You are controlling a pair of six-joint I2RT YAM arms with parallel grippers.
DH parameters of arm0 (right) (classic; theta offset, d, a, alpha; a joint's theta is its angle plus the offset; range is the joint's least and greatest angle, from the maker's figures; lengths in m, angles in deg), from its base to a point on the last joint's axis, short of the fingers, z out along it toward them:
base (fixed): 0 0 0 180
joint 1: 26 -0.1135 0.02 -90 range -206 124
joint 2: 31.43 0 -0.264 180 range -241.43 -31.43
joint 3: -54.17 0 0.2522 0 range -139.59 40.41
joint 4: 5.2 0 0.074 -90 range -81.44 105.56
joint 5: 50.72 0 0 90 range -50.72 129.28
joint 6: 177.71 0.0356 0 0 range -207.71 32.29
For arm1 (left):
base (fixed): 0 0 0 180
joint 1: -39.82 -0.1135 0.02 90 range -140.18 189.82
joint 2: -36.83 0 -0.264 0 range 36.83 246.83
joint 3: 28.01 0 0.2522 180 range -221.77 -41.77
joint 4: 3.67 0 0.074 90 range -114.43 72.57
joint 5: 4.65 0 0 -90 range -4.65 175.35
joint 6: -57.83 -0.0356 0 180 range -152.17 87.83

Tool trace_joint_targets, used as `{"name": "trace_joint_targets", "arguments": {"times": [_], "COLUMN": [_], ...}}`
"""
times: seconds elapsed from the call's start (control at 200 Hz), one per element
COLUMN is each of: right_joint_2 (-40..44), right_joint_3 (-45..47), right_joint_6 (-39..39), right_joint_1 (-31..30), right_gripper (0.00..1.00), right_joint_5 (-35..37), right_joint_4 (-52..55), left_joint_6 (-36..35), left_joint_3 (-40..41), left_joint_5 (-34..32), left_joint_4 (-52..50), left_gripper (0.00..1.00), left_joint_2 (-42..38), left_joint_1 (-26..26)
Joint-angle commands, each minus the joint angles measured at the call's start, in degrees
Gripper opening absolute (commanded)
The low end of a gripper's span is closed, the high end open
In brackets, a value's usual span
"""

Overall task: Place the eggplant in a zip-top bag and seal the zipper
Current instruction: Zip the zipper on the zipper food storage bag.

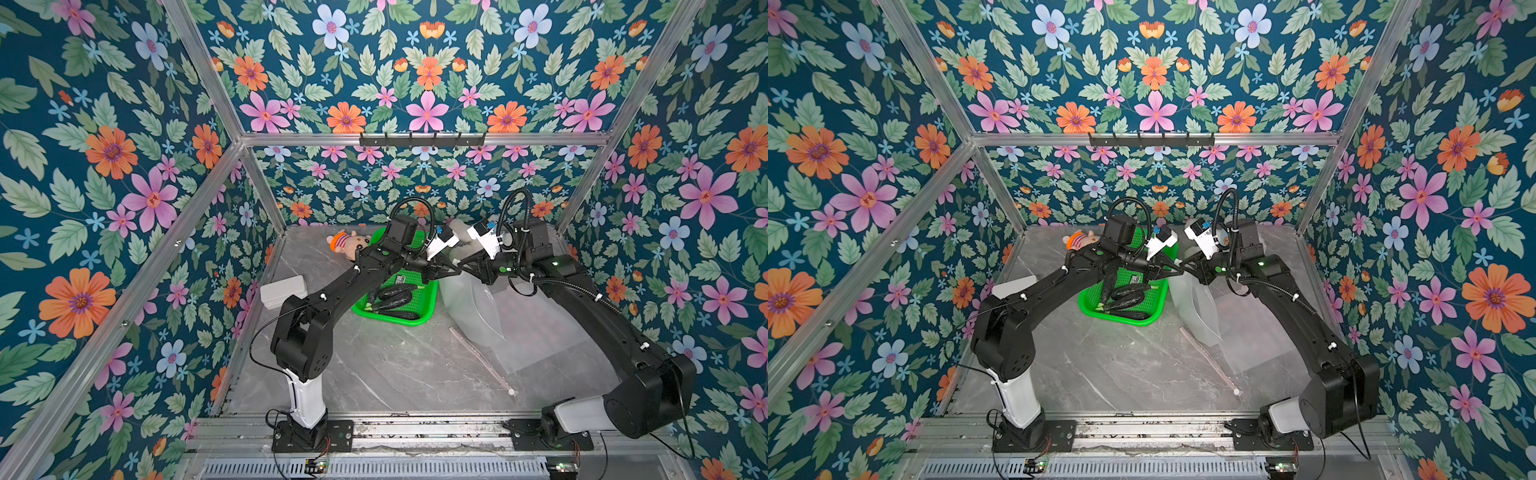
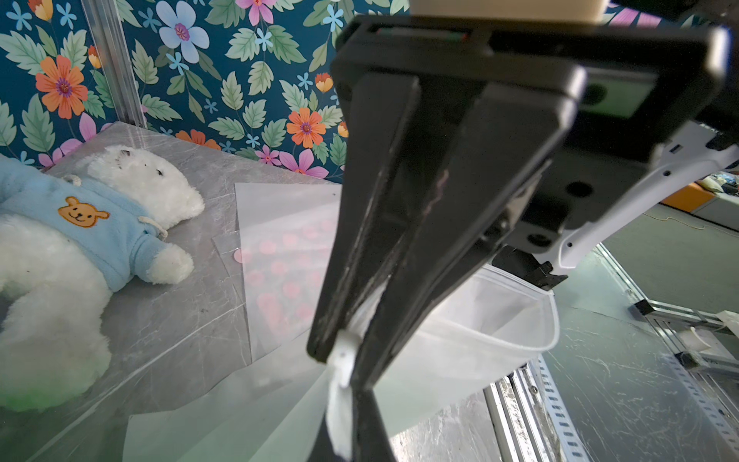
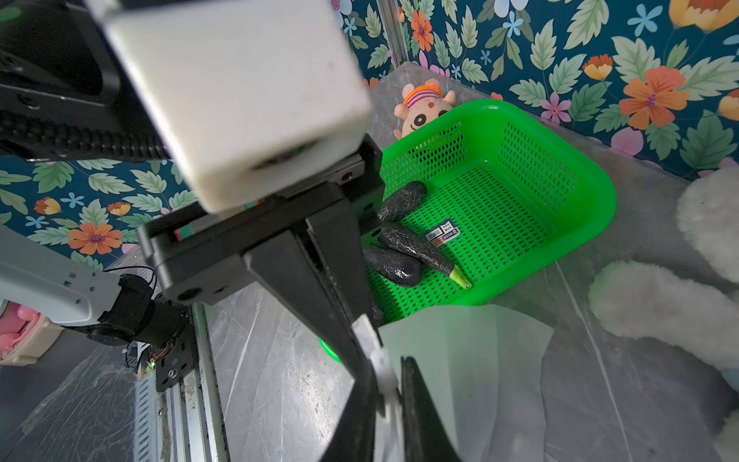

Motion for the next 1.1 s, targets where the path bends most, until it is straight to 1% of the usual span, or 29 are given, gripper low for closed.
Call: {"name": "trace_joint_targets", "arguments": {"times": [0.0,0.236,0.361,0.536,0.752,0.787,0.837,0.942,1.098], "right_joint_2": [-0.2,-0.3,-0.3,-0.4,-0.9,-0.9,-0.9,-0.8,-0.2], "right_joint_3": [-0.4,-0.6,-0.8,-0.8,-0.7,-0.6,-0.6,-0.4,-0.1], "right_joint_6": [-1.6,-1.8,-2.0,-1.9,-2.1,-2.1,-2.1,-2.1,-2.1], "right_joint_1": [-0.1,-0.1,-0.1,-0.1,-0.1,-0.1,0.0,-0.1,-0.1], "right_gripper": [0.17,0.22,0.22,0.16,0.12,0.11,0.09,0.05,0.03], "right_joint_5": [-0.1,-0.7,-0.9,-1.3,-1.0,-1.0,-0.9,-0.9,-0.9], "right_joint_4": [-0.4,0.3,0.7,0.7,1.6,1.6,1.6,1.6,1.8], "left_joint_6": [-1.8,-1.9,-1.8,-1.8,-1.9,-1.9,-2.0,-2.6,-4.9], "left_joint_3": [0.0,0.1,0.2,0.3,0.3,0.4,0.3,0.4,-0.7], "left_joint_5": [1.0,0.8,0.9,0.7,0.4,0.2,0.1,-0.3,-1.6], "left_joint_4": [-0.4,-0.7,-0.7,-0.7,-0.5,-0.5,-0.5,-0.6,-3.2], "left_gripper": [0.0,0.0,0.0,0.0,0.0,0.07,0.12,0.17,0.2], "left_joint_2": [0.2,0.4,0.4,0.5,0.2,0.1,-0.1,-0.6,-0.5], "left_joint_1": [-0.1,-0.1,-0.1,-0.1,-0.1,-0.1,-0.1,-0.2,-0.4]}}
